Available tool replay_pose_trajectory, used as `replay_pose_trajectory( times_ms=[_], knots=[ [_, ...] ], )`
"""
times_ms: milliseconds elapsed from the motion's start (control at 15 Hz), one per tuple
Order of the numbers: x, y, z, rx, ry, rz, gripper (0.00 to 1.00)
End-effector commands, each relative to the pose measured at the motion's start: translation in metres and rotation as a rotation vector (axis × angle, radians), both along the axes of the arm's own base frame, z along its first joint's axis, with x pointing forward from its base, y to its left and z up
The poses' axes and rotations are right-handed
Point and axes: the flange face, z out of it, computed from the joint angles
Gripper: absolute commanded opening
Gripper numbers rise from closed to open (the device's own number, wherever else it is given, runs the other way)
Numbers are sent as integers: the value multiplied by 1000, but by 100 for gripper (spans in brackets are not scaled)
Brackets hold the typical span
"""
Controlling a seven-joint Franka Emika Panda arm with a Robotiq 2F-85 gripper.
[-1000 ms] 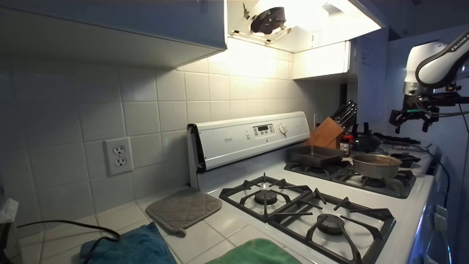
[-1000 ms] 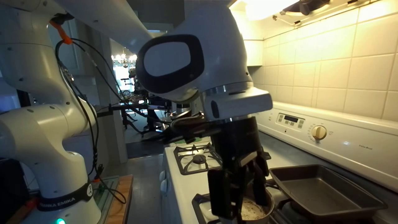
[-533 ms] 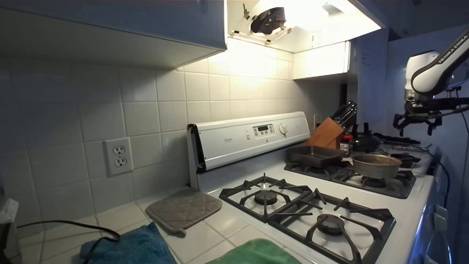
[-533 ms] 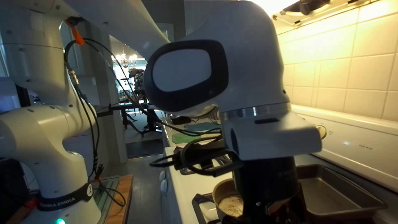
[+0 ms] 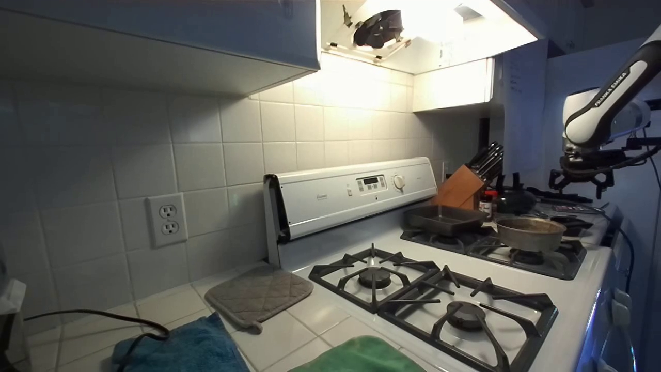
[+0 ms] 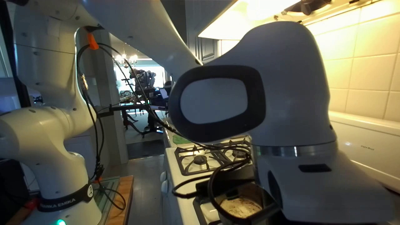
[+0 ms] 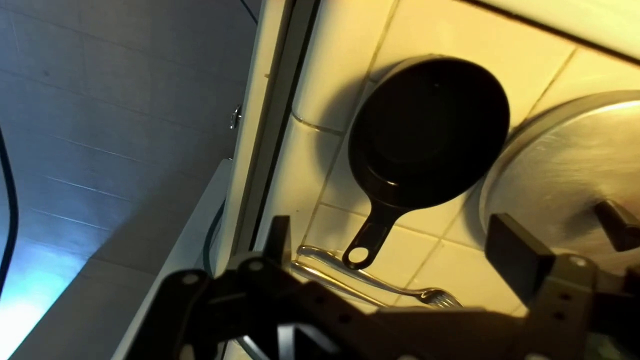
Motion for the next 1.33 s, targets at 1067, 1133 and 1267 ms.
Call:
replay_pose_trajectory(
  times_ms=[1067, 1133, 1267],
  knots=[
    [8, -52, -45, -5, -111, -158, 100],
    [8, -52, -47, -1, -115, -162, 100],
    [8, -54, -52, 10, -121, -163, 100]
  ],
)
